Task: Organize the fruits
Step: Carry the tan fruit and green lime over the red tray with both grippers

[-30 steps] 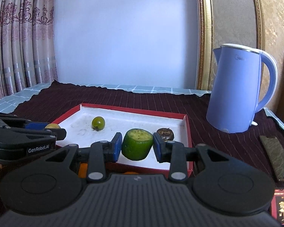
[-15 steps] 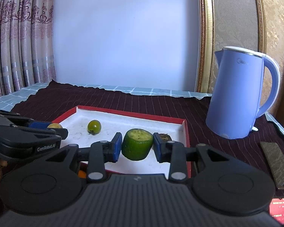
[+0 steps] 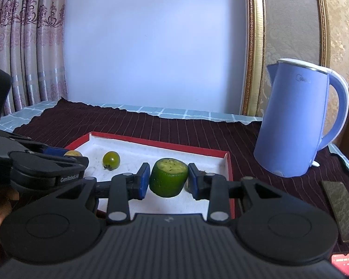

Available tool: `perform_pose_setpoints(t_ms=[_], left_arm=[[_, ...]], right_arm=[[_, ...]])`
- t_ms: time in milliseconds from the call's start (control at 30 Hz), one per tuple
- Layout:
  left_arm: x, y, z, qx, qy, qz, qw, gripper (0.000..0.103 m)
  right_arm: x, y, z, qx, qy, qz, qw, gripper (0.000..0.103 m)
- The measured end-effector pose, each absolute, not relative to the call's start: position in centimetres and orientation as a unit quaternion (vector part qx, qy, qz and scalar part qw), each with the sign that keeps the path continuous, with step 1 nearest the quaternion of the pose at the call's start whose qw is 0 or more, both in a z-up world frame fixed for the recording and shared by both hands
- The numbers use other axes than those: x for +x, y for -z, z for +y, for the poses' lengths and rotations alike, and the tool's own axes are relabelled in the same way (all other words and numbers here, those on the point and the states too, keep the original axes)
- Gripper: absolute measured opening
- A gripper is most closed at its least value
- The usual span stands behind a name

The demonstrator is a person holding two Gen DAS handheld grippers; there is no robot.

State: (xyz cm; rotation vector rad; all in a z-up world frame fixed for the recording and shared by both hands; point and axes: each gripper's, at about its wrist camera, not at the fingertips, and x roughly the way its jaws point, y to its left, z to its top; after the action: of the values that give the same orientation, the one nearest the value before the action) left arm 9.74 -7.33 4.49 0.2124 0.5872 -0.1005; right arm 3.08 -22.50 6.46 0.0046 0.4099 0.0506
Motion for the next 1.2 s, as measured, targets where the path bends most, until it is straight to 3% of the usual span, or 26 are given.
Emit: perform_pose_setpoints(t_ms=[1200], left_arm=[[16.0,-3.5,-10.2,0.127,0.026,0.323,0.937,0.025]], right_arm=[[8.9,-5.3,-24.4,0.02,-0.012,0.22,0.975,0.033]])
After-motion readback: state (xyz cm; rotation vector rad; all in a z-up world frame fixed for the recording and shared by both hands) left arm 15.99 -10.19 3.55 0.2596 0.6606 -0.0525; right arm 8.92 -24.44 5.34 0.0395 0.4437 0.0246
